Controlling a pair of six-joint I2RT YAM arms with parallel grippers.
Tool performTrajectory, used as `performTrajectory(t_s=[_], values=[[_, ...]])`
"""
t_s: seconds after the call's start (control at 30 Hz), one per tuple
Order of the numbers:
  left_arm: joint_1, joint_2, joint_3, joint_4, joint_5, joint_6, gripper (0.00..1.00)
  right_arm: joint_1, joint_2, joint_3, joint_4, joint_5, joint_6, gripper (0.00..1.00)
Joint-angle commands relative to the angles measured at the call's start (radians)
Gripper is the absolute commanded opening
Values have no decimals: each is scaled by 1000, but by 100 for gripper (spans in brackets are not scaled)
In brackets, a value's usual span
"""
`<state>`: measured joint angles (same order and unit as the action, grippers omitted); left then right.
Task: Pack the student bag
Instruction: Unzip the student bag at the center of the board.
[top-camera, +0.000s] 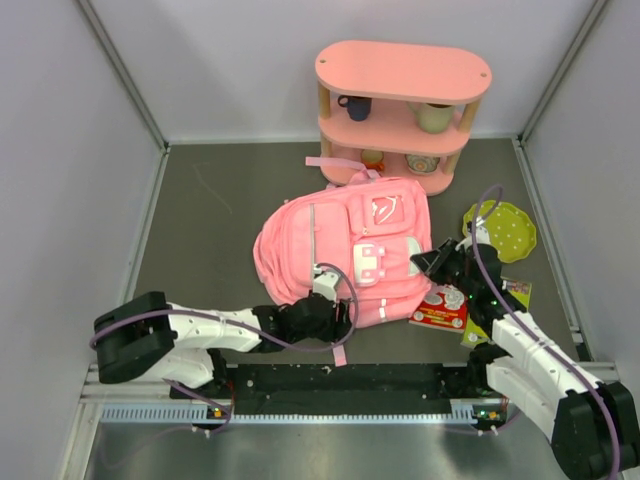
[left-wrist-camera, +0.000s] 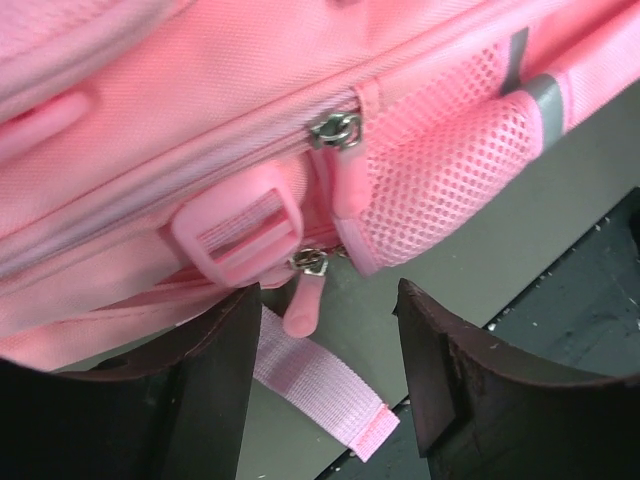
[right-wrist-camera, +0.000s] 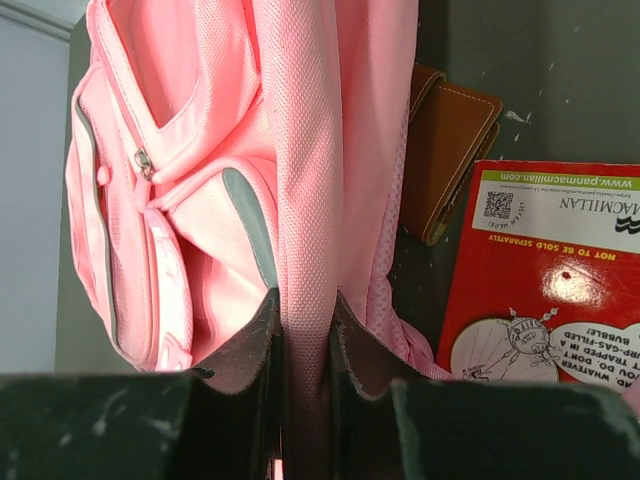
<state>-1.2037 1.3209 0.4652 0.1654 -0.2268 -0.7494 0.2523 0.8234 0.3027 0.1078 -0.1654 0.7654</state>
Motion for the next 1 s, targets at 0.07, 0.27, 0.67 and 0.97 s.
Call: performTrajectory(t_s=[0.07, 0.27, 0.67, 0.97], values=[[10, 58, 13, 126, 139, 33, 55, -15, -27, 75, 66, 47, -6, 0], [10, 81, 15, 112, 170, 1, 55, -16, -26, 79, 61, 52, -5, 0], [27, 135, 43, 57, 84, -51, 32, -15, -29, 82, 49, 49, -9, 0], [33, 116, 30, 42, 66, -59, 2, -16, -21, 81, 47, 60, -14, 0]])
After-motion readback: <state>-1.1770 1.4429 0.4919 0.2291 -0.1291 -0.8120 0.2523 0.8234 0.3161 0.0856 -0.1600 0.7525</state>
